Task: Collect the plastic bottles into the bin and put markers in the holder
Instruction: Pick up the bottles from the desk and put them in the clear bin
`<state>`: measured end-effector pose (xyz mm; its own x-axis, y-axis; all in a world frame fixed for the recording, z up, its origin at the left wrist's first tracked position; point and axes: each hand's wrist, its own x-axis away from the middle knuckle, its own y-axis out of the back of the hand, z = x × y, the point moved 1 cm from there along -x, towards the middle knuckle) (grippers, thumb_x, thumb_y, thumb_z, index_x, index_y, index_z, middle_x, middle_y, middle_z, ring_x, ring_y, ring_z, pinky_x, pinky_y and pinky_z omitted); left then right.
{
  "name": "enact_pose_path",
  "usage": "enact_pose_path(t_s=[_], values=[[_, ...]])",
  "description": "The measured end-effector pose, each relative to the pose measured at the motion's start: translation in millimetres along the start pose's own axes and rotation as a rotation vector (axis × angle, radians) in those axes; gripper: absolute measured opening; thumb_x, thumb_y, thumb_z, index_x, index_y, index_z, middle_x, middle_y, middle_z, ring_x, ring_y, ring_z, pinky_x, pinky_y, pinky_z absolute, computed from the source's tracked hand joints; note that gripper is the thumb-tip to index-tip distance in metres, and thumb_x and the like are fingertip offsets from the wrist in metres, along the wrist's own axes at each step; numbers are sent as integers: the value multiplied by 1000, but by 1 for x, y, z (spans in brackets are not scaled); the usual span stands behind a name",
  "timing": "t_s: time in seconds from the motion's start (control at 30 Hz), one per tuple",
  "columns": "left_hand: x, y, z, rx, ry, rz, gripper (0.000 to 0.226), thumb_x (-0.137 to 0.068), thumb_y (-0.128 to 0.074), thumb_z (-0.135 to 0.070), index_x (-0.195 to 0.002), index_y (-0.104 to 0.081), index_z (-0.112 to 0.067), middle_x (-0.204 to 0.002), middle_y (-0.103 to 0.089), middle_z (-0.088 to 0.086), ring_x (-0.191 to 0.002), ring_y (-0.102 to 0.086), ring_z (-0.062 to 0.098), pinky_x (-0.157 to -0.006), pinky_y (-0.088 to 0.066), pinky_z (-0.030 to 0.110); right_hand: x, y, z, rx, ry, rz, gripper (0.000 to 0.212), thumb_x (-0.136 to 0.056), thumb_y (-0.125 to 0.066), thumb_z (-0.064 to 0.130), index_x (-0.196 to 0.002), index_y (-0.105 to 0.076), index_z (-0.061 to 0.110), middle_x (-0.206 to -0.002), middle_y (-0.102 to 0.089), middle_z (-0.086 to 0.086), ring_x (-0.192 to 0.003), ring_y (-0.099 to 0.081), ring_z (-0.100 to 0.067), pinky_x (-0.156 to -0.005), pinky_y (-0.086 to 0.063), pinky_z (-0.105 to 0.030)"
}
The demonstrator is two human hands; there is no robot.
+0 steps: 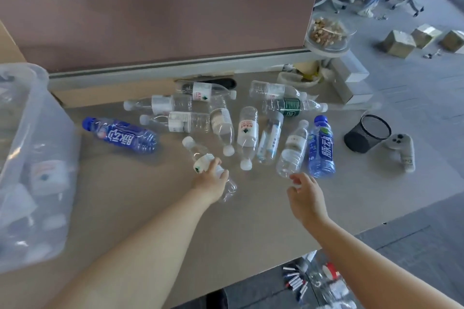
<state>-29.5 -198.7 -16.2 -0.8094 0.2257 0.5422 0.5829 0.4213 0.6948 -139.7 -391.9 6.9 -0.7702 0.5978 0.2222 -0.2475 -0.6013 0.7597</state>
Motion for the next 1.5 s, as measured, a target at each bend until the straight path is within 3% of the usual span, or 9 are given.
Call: enact_pose_path(t_s=[0.13, 0.37, 0.53, 0.67, 0.8, 0.93, 1.23, 1.4, 1.5], values=[[14, -4, 30, -14, 6, -13, 41, -98, -35, -35, -138, -33, -27, -128, -54, 17, -110, -54, 35, -83, -41, 33, -31, -24, 49, -64, 20, 71, 40, -88, -44, 8, -126, -54, 15, -118, -56, -8, -95, -56, -26, -61, -45, -26], [41, 14, 101, -47, 155, 2, 37, -88, -41, -33, -125, -37, -40, -111, -43, 14, -95, -47, 27, -73, -42, 27, -71, -68, 109, 267, 142, 281, 55, -93, -43, 23, -144, -30, 37, -151, -16, -20, -135, -29, -41, -104, -41, -49], [58, 35, 119, -152, 178, 9, 43, -91, -48, -43, -132, -38, -37, -125, -46, 13, -110, -44, 27, -76, -37, 25, -68, -98, 108, 393, 77, 390, 58, -93, -38, 22, -148, -22, 31, -153, -14, -30, -136, -26, -50, -111, -29, -54], [71, 56, 104, -110, 86, -131, 44, -89, -53, -45, -130, -38, -39, -119, -42, 14, -86, -50, 28, -83, -45, 30, -52, -100, 109, 305, -52, 312, 56, -92, -42, 27, -146, -27, 27, -150, -14, -29, -133, -31, -46, -111, -32, -47], [70, 94, 66, -30, -86, -273, 42, -89, -54, -45, -127, -40, -35, -108, -43, 10, -92, -52, 29, -86, -46, 32, -44, -81, 125, 141, -22, 268, 46, -86, -51, 26, -131, -46, 31, -135, -24, -20, -99, -61, -41, -90, -53, -41], [63, 133, 26, -28, -204, -335, 47, -86, -51, -57, -126, -33, -42, -116, -42, 14, -102, -55, 35, -89, -48, 39, -30, -49, 151, 53, 150, 181, 36, -90, -52, 31, -125, -49, 32, -118, -31, -12, -65, -60, -24, -63, -54, -29], [102, 236, 46, -4, -171, -568, 63, -81, -62, -52, -135, -31, -39, -124, -40, 19, -110, -51, 37, -92, -45, 39, -9, 8, 265, -168, 317, 144, 39, -83, -67, 46, -115, -47, 34, -107, -58, -16, -58, -55, -17, -46, -40, -20], [131, 306, 109, 8, -43, -698, 64, -82, -62, -31, -138, -32, -40, -126, -35, 22, -95, -51, 35, -84, -45, 33, 33, -33, 348, -274, 501, 219, 36, -83, -67, 25, -105, -42, 36, -110, -55, -14, -62, -55, -19, -35, -39, -15], [145, 327, 165, 35, 15, -695, 69, -83, -60, -30, -144, -28, -39, -136, -31, 23, -118, -46, 36, -89, -43, 34, 73, -76, 388, -346, 579, 330, 34, -84, -63, 17, -96, -41, 40, -109, -56, -16, -62, -57, -22, -38, -42, -20]])
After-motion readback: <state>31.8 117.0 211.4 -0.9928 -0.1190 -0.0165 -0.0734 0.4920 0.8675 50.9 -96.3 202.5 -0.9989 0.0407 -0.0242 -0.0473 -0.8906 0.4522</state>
